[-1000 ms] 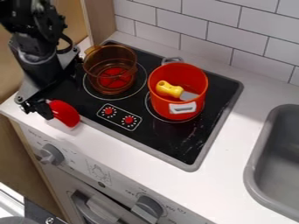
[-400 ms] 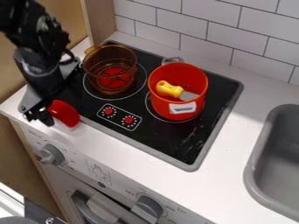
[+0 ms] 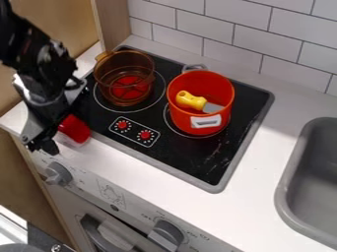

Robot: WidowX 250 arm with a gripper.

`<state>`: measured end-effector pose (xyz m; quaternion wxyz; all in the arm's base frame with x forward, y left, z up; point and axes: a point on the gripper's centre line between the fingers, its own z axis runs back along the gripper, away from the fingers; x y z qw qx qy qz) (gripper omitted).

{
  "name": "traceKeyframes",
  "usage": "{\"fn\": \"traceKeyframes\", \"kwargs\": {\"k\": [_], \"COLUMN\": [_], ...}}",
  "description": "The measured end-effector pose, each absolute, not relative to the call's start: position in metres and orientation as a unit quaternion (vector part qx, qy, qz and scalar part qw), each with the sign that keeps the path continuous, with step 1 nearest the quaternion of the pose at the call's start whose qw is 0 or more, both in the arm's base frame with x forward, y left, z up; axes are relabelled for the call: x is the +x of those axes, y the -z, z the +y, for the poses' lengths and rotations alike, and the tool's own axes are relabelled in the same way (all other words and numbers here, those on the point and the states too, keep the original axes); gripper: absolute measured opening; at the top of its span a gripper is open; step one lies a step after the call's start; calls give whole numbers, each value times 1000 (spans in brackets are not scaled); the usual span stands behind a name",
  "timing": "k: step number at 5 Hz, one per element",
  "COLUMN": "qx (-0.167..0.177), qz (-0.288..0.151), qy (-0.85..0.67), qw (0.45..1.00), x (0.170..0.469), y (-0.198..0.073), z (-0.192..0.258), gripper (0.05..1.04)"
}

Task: Take the red into left side of stove

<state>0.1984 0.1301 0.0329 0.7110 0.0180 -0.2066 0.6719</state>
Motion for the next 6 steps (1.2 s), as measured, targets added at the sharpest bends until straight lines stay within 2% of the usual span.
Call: {"fn": "traceKeyframes", "kwargs": {"k": [1,2,3,4,6], "qx": [13,11,13,11,37], "qz": [-211,-196,-189,-185,-176], "qy": [-683,-694,-693,-691,-693], "qw": [699,693,696,698,698], "x": [197,194,194,200,207], "y": [-30,-28,-29,-35,-74], "z": [128,123,122,123,123], "gripper": [969,707,548,547,547]}}
